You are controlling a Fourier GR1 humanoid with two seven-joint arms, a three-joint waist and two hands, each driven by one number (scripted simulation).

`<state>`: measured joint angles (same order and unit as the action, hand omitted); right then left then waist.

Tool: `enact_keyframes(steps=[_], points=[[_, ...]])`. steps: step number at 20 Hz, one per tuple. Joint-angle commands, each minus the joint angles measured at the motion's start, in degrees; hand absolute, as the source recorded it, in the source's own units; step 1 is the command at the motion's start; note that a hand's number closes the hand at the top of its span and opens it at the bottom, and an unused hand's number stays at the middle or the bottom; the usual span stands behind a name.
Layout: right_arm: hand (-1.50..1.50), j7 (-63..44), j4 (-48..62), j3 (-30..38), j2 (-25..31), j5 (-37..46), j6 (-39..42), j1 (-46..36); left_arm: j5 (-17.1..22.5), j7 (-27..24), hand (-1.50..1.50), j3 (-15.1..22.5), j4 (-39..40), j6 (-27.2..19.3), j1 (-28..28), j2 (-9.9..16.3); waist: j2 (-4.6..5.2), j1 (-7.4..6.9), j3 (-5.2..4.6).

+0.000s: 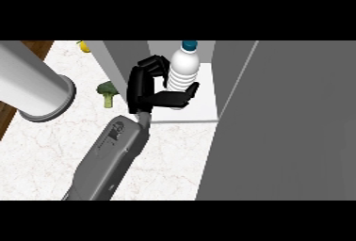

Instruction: Pick up the bottled water, place it into the cabinet and close the cabinet

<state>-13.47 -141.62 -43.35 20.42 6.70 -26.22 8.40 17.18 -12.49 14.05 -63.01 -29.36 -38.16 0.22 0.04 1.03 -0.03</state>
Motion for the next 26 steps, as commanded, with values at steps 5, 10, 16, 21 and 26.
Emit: enact_keyframes(steps=[5,10,16,21,26], points=[[-1.5,1.4,-5.2,1.6,3.1,-0.8,1.5,3.2,-1.9,-1.4,1.5,-2.9,16.3,-2.7,-10.9,-0.2,0.16,0.57,0.06],[-1.5,1.4,-4.0,-2.4,1.4,2.4,0.6,2.5,-1.4,-4.3,1.5,-6.8,26.9,-2.3,-17.0,0.4,0.28,0.88,-0.01],[-1.5,4.7,-4.0,-1.1,3.0,-0.8,1.1,3.9,-4.2,-8.6,1.5,-6.9,38.0,-5.0,-21.3,0.4,0.66,1.88,0.03],[-1.5,1.9,-7.7,1.4,4.5,-1.8,1.0,4.1,-4.2,-10.7,1.5,-8.3,44.3,-8.0,-23.5,0.3,0.78,2.24,0.0],[-1.5,-1.0,-7.9,1.0,3.5,-1.4,1.0,1.4,-2.9,-12.6,1.5,-8.4,48.3,-8.8,-23.6,-0.2,0.76,2.27,-0.06]])
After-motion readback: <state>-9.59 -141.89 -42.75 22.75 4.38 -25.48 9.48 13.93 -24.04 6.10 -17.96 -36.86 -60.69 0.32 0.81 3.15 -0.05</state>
